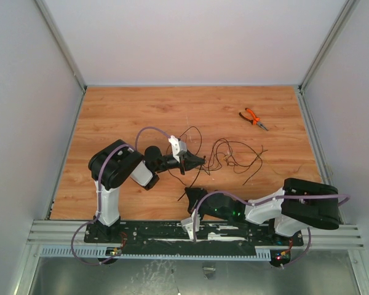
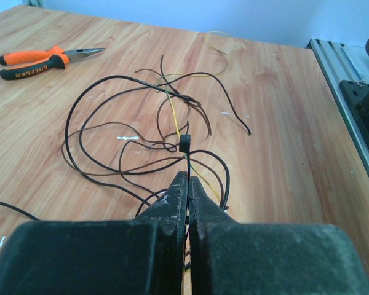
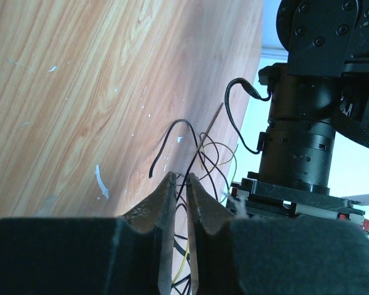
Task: Zip-tie the wires
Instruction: Tie the cable at the center of the board.
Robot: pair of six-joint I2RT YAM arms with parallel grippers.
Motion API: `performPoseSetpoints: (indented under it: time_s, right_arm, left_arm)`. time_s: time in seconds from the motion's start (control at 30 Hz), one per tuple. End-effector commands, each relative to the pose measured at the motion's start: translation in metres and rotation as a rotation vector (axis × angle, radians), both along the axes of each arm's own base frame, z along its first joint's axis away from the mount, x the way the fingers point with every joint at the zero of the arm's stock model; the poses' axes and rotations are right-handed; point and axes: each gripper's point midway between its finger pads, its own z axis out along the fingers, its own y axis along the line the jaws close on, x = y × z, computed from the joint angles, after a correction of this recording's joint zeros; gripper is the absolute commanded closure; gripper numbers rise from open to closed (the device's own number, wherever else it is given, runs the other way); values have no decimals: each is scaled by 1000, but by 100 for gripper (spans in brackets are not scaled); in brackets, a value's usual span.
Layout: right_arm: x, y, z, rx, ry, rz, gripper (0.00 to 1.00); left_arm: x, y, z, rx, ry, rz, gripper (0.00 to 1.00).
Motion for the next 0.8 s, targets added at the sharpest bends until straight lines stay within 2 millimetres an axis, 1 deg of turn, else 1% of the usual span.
performPoseSetpoints:
  time_s: [0.0, 0.03, 0.07, 0.17, 0.27, 0.37, 0.43, 0.53, 0.77]
  right_arm:
    - [-2, 7, 13, 67, 46, -20, 91]
    - [-1, 9, 17, 92, 80, -42, 97]
    - [1, 11, 21, 117, 123, -72, 100]
    - [-1, 19, 36, 196, 271, -111, 100]
    - [-2, 18, 38, 225, 402, -165, 100]
    - [3, 13, 39, 260, 533, -214, 100]
    - [6, 8, 36, 273, 664, -245, 100]
    - [13, 2, 37, 300, 852, -273, 100]
    - [27, -18, 50, 399, 1127, -314, 100]
  left_arm:
    - [2, -2, 39, -113, -160, -11, 100]
    - [2, -2, 39, -113, -161, -13, 100]
    - [2, -2, 39, -112, -162, -13, 100]
    - [2, -2, 38, -109, -168, -17, 100]
    - [0, -3, 38, -103, -167, -31, 100]
    - [0, -4, 40, -102, -173, -39, 100]
    - [-1, -4, 39, -92, -177, -41, 100]
    - [0, -4, 39, -82, -186, -41, 100]
    - [2, -4, 41, -58, -232, -39, 100]
